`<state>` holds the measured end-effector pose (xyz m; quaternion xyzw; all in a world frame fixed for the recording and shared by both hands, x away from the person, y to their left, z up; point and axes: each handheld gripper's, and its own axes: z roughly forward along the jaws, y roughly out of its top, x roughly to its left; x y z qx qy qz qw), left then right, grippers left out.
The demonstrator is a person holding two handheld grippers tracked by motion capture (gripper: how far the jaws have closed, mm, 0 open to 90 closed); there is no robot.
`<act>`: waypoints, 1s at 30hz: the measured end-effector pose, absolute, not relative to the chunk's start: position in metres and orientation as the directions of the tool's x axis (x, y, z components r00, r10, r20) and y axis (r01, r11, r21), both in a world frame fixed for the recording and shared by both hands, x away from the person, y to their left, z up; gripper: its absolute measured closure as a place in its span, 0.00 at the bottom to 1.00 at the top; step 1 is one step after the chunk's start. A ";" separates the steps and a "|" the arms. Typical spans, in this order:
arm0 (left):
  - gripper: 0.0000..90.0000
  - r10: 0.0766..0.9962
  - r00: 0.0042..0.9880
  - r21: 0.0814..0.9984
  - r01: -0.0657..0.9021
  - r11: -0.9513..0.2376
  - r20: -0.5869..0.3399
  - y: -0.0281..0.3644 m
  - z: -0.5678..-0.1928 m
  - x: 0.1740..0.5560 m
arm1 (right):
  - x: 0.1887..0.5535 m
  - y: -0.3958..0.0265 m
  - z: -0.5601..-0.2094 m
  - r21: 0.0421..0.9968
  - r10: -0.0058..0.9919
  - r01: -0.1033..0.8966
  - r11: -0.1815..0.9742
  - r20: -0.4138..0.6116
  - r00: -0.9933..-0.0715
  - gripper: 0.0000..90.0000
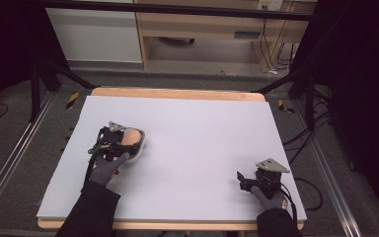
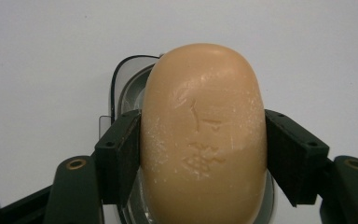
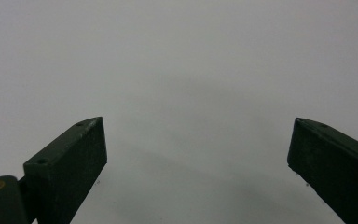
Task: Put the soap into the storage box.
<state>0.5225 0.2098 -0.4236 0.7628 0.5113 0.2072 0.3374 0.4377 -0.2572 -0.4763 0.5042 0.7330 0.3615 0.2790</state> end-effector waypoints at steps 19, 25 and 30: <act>0.36 0.921 0.390 0.717 0.649 -0.253 -0.027 0.210 -0.428 0.525 | 0.438 -0.257 -0.476 0.809 0.941 0.539 0.234 -0.048 -0.336 0.05; 0.35 0.920 0.391 0.717 0.650 -0.252 -0.031 0.210 -0.429 0.525 | 0.438 -0.257 -0.476 0.809 0.940 0.539 0.235 -0.048 -0.338 0.05; 0.35 0.921 0.388 0.721 0.646 -0.249 -0.030 0.210 -0.429 0.525 | 0.438 -0.257 -0.476 0.810 0.940 0.538 0.235 -0.050 -0.337 0.05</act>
